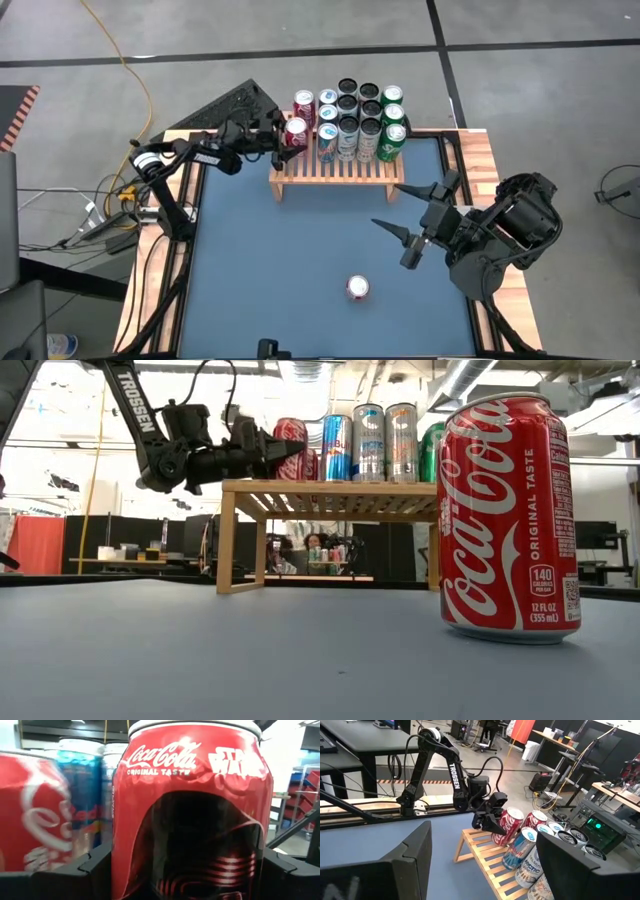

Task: Place canned beverage on shelf
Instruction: Put the right red soda can on the shelf aligned with the other red soda can

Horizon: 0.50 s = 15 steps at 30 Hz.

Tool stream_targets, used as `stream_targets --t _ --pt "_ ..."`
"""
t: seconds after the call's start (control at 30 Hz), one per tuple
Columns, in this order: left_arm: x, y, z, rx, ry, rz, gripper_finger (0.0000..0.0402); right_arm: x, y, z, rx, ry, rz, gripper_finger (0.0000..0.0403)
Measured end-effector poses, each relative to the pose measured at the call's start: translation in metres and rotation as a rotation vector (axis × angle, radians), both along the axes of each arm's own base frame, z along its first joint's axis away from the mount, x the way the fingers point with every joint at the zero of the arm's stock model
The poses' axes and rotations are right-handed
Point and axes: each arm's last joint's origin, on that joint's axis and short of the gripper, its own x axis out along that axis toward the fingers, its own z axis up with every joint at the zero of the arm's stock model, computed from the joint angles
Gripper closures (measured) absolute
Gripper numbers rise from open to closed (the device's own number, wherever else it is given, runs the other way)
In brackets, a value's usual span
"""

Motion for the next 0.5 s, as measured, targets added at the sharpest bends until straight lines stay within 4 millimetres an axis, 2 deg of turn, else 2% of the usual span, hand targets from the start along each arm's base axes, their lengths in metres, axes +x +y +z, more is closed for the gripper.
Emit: stream_targets --t 0.17,0.5 --pt "0.0058 -0.0072 -0.0001 0.012 0.001 -0.026 0.0105 0.0000 0.0000 0.0000 0.000 0.000 0.000 0.0117" --pt "0.0077 -0.0073 -0.0012 -0.006 0.007 -0.002 0.0105 0.0001 0.0001 -0.0001 -0.001 0.001 0.000 0.0117"
